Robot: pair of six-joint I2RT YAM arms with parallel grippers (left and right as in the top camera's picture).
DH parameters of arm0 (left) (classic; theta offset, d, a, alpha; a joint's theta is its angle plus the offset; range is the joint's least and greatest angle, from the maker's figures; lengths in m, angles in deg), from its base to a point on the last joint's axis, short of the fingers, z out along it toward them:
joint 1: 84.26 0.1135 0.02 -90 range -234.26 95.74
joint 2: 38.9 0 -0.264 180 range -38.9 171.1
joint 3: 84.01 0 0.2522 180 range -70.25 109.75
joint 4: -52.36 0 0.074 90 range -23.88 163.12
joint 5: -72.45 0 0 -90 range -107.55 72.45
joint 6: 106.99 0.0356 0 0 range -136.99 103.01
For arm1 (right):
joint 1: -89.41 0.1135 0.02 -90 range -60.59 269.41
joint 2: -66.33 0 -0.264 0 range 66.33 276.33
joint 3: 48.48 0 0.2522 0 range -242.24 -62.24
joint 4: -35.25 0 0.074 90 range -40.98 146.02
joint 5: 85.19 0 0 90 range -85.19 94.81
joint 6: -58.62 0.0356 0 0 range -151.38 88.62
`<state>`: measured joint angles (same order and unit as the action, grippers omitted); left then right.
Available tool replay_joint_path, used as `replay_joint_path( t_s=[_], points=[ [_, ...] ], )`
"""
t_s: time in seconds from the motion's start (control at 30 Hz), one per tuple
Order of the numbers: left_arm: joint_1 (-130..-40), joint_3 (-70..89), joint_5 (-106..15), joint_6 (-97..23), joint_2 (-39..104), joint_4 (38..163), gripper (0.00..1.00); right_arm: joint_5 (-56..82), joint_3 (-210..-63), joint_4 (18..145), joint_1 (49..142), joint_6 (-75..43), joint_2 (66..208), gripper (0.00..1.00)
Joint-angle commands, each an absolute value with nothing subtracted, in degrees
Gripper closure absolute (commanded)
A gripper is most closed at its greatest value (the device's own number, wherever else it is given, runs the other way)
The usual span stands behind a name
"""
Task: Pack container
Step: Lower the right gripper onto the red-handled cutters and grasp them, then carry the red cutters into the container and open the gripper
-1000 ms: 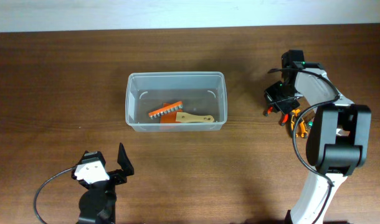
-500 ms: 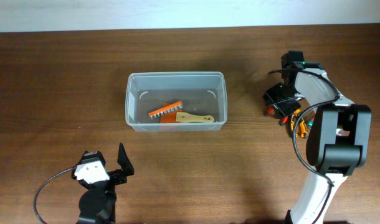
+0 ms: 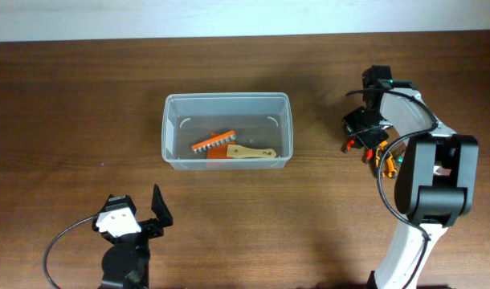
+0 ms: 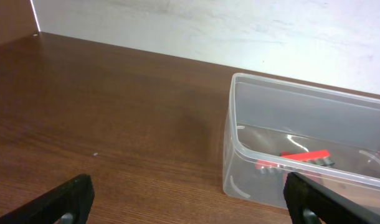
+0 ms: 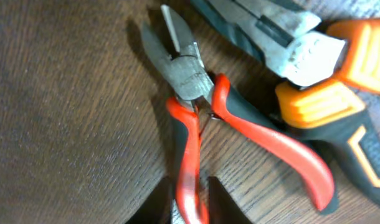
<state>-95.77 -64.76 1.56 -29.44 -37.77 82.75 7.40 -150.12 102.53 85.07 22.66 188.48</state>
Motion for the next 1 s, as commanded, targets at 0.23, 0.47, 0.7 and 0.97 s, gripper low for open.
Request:
replay_joint_path(
  t_s=[0.23, 0.47, 0.7, 0.97],
  points=[
    [-96.0, -64.9, 1.8, -28.9, -38.1, 82.8, 0.01, 6.7, -150.7, 102.1, 84.9, 21.0, 188.9, 0.89],
    [-96.0, -64.9, 1.8, -28.9, -38.1, 82.8, 0.01, 9.4, -155.7, 102.2, 84.9, 19.8, 189.0, 0.89],
    [-96.0, -64.9, 1.8, -28.9, -38.1, 82.8, 0.01, 12.2, -164.5, 103.0, 85.7, 14.6, 188.9, 0.89],
    [-96.0, -64.9, 1.8, -28.9, -38.1, 82.8, 0.01, 12.1, -179.3, 103.3, 92.0, -5.3, 188.9, 0.89]
  ],
)
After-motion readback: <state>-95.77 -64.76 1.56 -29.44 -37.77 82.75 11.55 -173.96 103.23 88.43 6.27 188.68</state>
